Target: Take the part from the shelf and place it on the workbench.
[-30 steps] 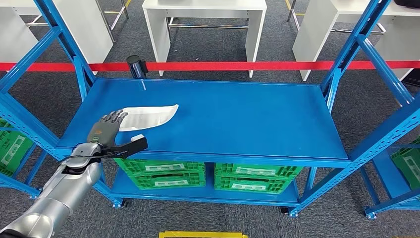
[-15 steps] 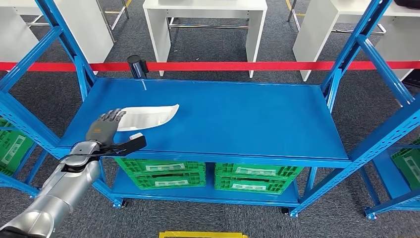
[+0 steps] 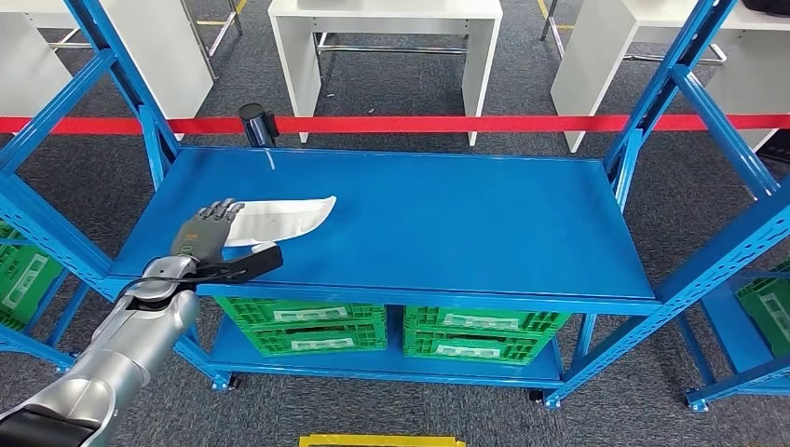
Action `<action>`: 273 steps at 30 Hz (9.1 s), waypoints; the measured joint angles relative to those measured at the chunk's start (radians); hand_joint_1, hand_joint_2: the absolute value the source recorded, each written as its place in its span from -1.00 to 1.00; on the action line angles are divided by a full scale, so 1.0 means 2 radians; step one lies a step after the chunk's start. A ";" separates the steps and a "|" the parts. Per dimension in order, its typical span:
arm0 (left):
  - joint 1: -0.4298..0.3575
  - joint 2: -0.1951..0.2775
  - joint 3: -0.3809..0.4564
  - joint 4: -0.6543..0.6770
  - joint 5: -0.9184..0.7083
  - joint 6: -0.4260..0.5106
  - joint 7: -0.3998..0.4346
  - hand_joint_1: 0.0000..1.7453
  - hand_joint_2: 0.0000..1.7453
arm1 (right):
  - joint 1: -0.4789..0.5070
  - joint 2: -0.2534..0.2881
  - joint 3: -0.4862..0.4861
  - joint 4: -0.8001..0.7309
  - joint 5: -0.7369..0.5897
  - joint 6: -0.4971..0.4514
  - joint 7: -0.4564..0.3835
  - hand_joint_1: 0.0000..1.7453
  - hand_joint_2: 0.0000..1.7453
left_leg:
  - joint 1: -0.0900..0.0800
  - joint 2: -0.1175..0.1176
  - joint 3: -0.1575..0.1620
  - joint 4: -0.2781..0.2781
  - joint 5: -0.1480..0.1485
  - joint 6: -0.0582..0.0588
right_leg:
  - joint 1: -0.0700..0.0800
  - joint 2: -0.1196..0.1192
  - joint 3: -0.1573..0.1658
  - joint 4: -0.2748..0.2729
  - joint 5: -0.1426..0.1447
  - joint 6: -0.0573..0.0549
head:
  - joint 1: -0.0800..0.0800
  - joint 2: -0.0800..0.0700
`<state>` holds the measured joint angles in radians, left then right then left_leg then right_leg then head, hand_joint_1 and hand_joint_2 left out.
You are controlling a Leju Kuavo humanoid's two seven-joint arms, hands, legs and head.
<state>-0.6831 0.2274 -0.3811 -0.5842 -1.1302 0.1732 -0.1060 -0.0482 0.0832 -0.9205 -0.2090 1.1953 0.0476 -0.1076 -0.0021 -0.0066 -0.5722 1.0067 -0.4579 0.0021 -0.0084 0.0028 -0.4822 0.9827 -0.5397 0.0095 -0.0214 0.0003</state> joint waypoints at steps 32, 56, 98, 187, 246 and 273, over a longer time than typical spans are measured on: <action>-0.022 -0.011 -0.001 0.034 0.005 -0.008 -0.013 1.00 1.00 | 0.000 0.000 0.000 0.000 0.000 0.000 0.000 -1.00 -1.00 | 0.000 0.000 0.000 0.000 0.000 0.000 | 0.000 0.000 0.000 0.000 0.000 0.000 | 0.000 0.000; -0.013 -0.008 0.001 0.013 0.030 0.027 -0.048 1.00 1.00 | -0.002 -0.002 0.000 0.000 0.003 0.002 -0.009 -1.00 -1.00 | 0.000 0.000 0.000 0.000 0.000 0.000 | 0.000 0.000 0.001 0.000 0.000 0.000 | 0.000 0.000; 0.167 -0.108 -0.054 -0.607 0.659 -0.301 -0.247 1.00 1.00 | -0.006 -0.003 -0.005 0.000 0.009 0.002 -0.008 -1.00 -1.00 | -0.001 0.000 0.001 0.000 -0.001 0.000 | -0.001 0.000 0.000 0.000 0.000 0.000 | 0.000 0.000; 0.109 -0.146 -0.166 -0.458 0.597 -0.258 -0.224 1.00 1.00 | -0.007 -0.002 -0.026 0.002 -0.001 -0.011 -0.010 -1.00 -1.00 | 0.006 -0.001 0.005 0.010 -0.015 -0.012 | -0.013 0.005 -0.050 0.032 0.023 0.010 | 0.007 0.000; 0.102 -0.143 -0.185 -0.441 0.610 -0.249 -0.237 1.00 1.00 | -0.011 -0.010 -0.030 0.002 -0.005 0.003 -0.021 -1.00 -1.00 | -0.002 0.007 -0.028 0.013 0.012 0.007 | -0.006 0.001 -0.030 0.045 0.003 0.011 | 0.002 0.000; 0.100 -0.143 -0.198 -0.471 0.615 -0.254 -0.217 1.00 1.00 | -0.007 -0.021 -0.110 0.002 -0.081 -0.005 0.097 -1.00 -1.00 | -0.002 0.007 0.011 0.000 -0.015 0.015 | -0.008 -0.001 -0.116 0.143 -0.013 0.016 | 0.000 0.000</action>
<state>-0.4840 -0.0576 -0.7762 -1.5255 0.0997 -0.3357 -0.5409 -0.0629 0.0417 -1.1401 -0.2041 1.0338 0.0376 0.0874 -0.0056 0.0076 -0.5500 1.0062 -0.4879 0.0322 -0.0241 0.0012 -0.7145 1.2691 -0.5650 0.0414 -0.0216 0.0001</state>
